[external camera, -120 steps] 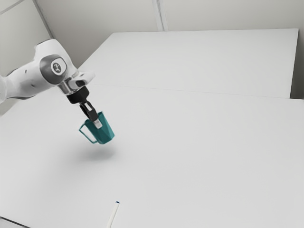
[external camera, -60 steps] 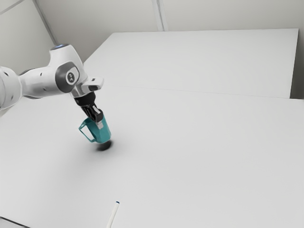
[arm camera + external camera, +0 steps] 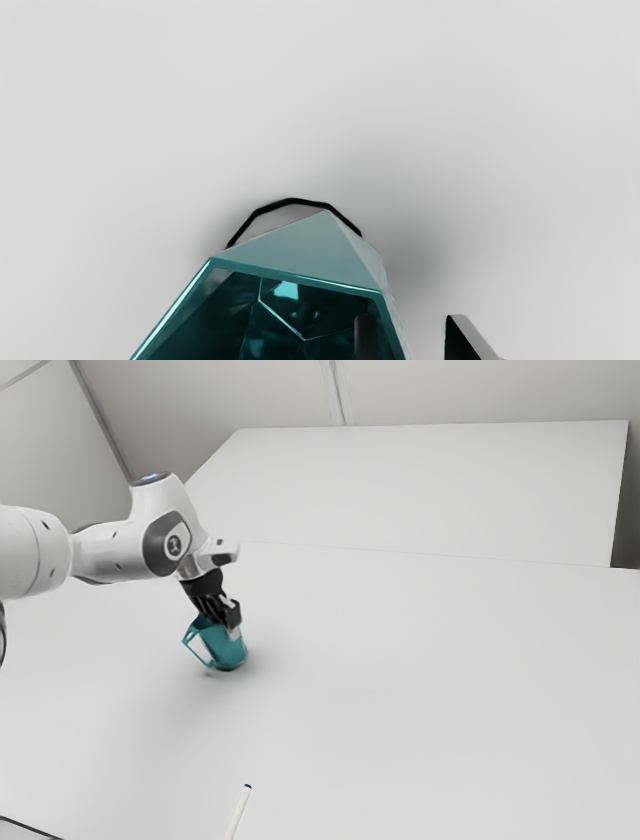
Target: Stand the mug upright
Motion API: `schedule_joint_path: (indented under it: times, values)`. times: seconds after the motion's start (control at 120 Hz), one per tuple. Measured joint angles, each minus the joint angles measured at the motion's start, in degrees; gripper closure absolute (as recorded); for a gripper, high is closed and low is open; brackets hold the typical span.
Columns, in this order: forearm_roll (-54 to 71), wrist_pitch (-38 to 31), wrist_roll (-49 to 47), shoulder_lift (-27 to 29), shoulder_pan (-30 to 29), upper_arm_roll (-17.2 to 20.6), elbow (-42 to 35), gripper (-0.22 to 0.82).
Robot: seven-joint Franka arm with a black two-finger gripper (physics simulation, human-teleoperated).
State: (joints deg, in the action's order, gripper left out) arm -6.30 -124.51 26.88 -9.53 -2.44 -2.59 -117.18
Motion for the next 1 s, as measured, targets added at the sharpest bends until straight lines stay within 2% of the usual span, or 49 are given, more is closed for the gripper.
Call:
schedule_joint_path:
  times: [0.075, 0.15, 0.333, 0.425, 0.667, 0.808, 1.0]
  values:
    - [-0.13, -0.12, -0.48, 0.78, 0.13, 0.12, 0.0, 0.39]
    - [-0.2, 0.03, -0.87, 2.23, 0.15, 0.34, 0.0, 0.28]
    - [-0.36, 3.15, -1.7, 7.08, 0.44, 0.77, 0.78, 0.12]
    - [-0.36, 7.21, -2.23, 8.3, 0.46, 0.76, 4.31, 0.08]
    - [2.4, 22.48, -4.45, 10.41, 0.47, 0.8, 20.42, 0.02]
    - [3.85, 28.08, -5.57, 11.78, 0.93, 0.84, 22.18, 0.01]
    - [4.12, 31.31, -6.77, 11.87, 2.41, 0.75, 22.32, 0.01]
